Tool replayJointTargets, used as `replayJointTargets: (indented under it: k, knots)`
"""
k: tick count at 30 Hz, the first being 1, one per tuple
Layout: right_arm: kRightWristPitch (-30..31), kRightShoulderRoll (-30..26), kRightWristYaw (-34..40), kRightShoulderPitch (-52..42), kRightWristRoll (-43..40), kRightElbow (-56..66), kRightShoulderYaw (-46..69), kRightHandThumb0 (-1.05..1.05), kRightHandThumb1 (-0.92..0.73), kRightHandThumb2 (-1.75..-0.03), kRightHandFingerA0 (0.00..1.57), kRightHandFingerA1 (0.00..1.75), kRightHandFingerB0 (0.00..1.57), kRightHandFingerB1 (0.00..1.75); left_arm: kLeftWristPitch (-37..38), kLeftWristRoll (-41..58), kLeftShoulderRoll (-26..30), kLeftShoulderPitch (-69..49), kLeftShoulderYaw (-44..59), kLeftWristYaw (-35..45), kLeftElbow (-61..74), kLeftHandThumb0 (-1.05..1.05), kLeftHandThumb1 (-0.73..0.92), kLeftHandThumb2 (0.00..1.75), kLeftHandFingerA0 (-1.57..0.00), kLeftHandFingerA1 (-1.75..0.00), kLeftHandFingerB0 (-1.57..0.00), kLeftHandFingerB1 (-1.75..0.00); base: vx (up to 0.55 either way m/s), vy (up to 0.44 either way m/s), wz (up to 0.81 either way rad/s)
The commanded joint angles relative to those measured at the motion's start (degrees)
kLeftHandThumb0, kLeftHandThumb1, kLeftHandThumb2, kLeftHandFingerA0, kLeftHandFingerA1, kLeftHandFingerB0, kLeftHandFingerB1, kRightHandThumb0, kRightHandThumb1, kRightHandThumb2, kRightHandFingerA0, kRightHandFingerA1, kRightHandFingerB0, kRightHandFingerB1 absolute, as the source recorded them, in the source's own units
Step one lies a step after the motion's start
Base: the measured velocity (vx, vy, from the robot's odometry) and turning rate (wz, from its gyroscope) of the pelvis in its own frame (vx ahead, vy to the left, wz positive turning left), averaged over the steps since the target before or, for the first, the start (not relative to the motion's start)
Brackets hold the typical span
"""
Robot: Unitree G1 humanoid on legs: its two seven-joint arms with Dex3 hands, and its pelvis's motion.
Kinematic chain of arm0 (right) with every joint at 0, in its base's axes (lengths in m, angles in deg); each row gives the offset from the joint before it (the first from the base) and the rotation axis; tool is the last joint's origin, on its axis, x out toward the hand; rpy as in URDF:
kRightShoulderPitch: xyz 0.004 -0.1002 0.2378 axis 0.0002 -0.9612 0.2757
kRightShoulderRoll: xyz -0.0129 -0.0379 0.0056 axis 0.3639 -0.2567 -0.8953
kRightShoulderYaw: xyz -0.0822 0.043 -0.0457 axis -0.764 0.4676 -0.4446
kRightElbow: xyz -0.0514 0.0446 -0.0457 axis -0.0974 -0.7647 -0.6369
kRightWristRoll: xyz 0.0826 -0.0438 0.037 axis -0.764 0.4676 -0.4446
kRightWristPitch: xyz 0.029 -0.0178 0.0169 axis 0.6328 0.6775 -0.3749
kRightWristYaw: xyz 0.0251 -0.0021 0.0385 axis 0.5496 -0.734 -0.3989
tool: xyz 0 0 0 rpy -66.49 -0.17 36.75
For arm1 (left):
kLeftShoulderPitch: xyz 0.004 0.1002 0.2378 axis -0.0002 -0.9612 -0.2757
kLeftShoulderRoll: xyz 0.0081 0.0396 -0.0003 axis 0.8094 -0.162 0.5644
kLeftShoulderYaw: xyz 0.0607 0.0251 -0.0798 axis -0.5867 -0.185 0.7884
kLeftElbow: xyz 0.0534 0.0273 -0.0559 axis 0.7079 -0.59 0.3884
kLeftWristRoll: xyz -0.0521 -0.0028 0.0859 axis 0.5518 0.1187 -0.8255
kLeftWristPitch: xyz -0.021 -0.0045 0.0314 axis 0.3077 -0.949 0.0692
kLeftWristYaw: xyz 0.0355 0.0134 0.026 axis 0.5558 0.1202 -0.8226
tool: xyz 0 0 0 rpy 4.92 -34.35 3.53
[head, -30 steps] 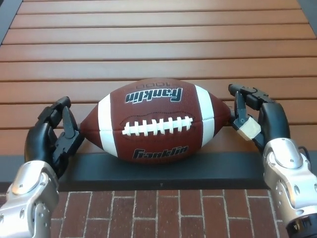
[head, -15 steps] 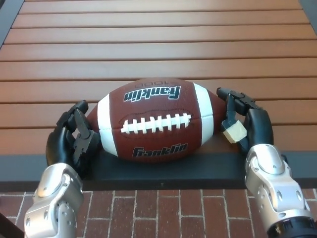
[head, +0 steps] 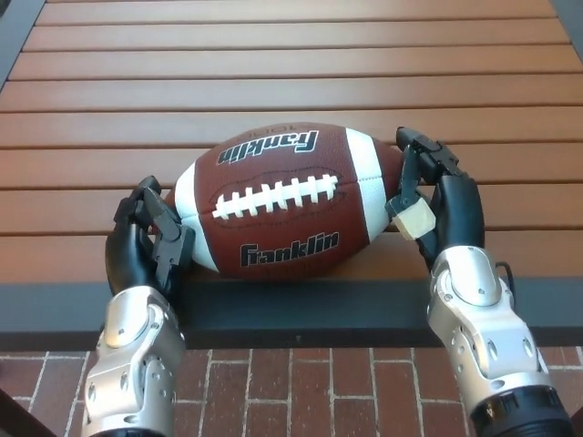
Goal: Pick up a football using both hands and turn around and walk towards another desk and put it on the desk
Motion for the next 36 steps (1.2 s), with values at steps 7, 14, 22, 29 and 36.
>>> replayJointTargets:
  k: [7, 14, 22, 29, 36]
  knots:
    - [-9.2, 1.7, -1.4, -3.7, 9.8, -2.2, -14.3, -0.01, -0.58, -1.12, 1.04, 1.09, 0.96, 0.86, 4.8, -7.7, -2.5, -0.3, -10.3, -3.9, -4.7, -0.52, 0.77, 0.67, -0.70, -1.55, -0.51, -1.07, 0.00, 0.000, 0.00]
    - [-11.9, 0.3, -1.2, -4.2, 10.7, -3.8, -17.9, -0.05, -0.56, -1.16, 0.96, 1.51, 0.88, 1.33, 18.7, -7.6, -2.3, -1.4, -11.3, -1.9, -9.5, -0.54, 0.86, 0.65, -0.48, -1.01, -0.47, -0.81, 0.00, 0.000, 0.00]
    - [-10.7, -1.4, 0.0, -2.9, 10.0, -2.7, -18.3, -0.11, -0.54, -1.17, 0.92, 1.61, 0.80, 1.50, 7.7, 0.5, -4.5, -0.6, -8.6, -2.5, -3.7, -0.48, 0.88, 0.65, -0.60, -1.15, -0.60, -0.75, 0.00, 0.000, 0.00]
    - [-13.2, -2.5, 1.5, -1.9, 8.8, -2.9, -16.9, -0.10, -0.55, -1.18, 0.88, 1.68, 0.75, 1.57, 4.2, 3.5, -7.0, 1.5, -6.3, -8.1, 0.6, -0.35, 0.85, 0.65, -0.74, -1.22, -0.65, -0.75, 0.00, 0.000, 0.00]
    - [-16.5, 0.6, 15.7, -1.3, 14.2, 1.0, -16.6, -0.12, -0.57, -1.05, 0.89, 1.74, 0.70, 1.57, 6.1, -0.7, -11.4, 2.9, -10.3, -17.8, 9.8, -0.30, 0.76, 0.66, -0.82, -1.27, -0.71, -1.18, 0.00, 0.000, 0.00]
